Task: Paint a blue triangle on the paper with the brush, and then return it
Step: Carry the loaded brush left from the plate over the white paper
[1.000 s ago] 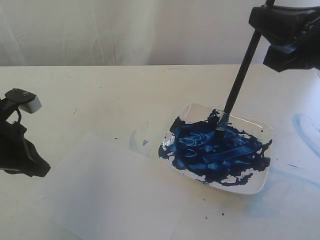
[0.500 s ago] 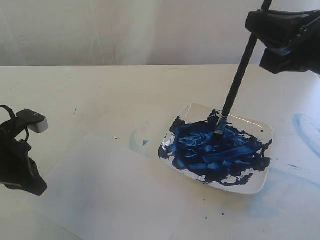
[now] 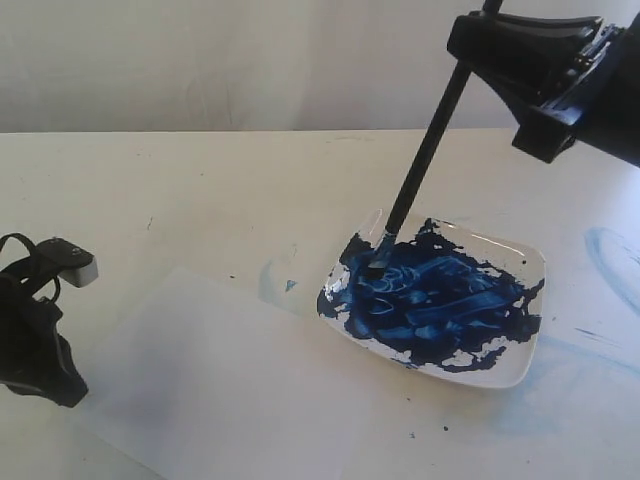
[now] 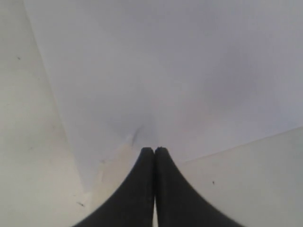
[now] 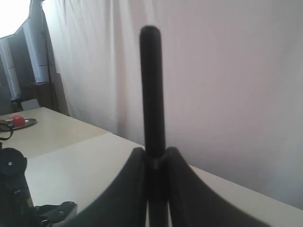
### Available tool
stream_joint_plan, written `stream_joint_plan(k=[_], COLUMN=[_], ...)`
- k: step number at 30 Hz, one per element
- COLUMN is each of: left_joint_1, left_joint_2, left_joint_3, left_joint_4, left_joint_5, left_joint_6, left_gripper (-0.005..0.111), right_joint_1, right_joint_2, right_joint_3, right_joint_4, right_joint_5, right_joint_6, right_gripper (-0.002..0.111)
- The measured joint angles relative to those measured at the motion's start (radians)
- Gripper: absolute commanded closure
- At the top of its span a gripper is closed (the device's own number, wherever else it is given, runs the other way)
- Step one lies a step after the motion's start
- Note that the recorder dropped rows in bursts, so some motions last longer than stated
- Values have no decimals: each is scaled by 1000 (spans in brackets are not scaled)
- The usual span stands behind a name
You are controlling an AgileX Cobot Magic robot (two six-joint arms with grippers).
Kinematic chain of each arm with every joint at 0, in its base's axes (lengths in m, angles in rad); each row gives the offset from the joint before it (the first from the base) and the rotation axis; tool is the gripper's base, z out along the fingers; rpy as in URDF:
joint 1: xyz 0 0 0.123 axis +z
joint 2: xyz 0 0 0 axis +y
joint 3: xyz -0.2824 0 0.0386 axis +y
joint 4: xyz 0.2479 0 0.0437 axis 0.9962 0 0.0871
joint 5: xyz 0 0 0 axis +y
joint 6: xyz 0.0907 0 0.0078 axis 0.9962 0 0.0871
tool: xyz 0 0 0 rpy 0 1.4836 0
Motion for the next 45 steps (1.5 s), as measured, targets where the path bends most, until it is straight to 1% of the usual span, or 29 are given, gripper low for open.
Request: stream_joint_plan(k=[4,10,15,27,45], left_joint_1=[0,0,0,0,0], left_joint_2=[8,23,23,25,42], left_joint_3=[2,21,23,23,26], left_joint_4=[11,11,11,11,11], left_joint_5=[-13,-50,-68,-110,-113], left_joint_6=[0,0,0,0,0], left_gripper=[107,107,107,107,107], right_joint_1=[18,83,118,125,125], right_joint_2=[7,24,32,50,50], right_joint_3=[0,0,0,0,0], right_joint_4=[-9,-38,-42,-44,-68], right_joint_5=[-17,-30,-35,-38,-24], right_joint_6=[0,-66,-79,-80,-80], right_gripper=[108,108,108,108,108])
